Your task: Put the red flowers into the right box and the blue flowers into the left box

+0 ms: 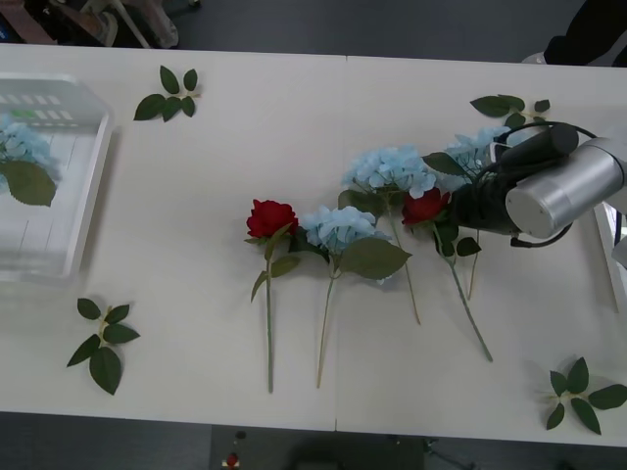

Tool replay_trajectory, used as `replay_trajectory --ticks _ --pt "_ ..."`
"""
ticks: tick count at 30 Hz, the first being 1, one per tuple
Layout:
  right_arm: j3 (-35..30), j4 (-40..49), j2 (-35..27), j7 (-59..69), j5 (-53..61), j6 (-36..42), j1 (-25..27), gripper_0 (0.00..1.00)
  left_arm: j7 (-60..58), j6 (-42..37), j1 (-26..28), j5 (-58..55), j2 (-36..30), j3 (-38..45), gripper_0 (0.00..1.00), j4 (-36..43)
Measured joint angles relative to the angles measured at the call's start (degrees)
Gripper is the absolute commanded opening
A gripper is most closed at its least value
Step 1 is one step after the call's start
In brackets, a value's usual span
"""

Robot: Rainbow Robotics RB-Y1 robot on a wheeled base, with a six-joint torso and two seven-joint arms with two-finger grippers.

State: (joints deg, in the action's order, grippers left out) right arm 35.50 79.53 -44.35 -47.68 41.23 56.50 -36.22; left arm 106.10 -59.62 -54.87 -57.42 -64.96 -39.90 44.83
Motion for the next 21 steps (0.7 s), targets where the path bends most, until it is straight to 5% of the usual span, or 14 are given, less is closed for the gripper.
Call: replay_trajectory --ticks 9,11,13,21 --pt "0.98 -1.46 0.55 -0.01 0.01 -1.44 -0.03 0.13 7.59 -6.35 0.00 -31.33 -8.47 0.94 0.83 18.90" --pt "1.19 -1.48 0.55 -0.02 0.01 -1.45 -0.03 0.03 7.55 -8.67 0.01 -34.82 -7.70 2.86 0.92 21.26" --pt "1.18 -1.54 0.55 -0.02 -0.03 -1.49 -0.04 0.00 6.03 -8.88 0.02 -38.54 -5.14 4.41 1.00 21.86" --pt "1.16 -1.68 0.46 -0.02 -0.44 -2.91 -0.07 0.00 -13.50 2.85 8.65 -30.78 8.87 4.84 1.00 35.18"
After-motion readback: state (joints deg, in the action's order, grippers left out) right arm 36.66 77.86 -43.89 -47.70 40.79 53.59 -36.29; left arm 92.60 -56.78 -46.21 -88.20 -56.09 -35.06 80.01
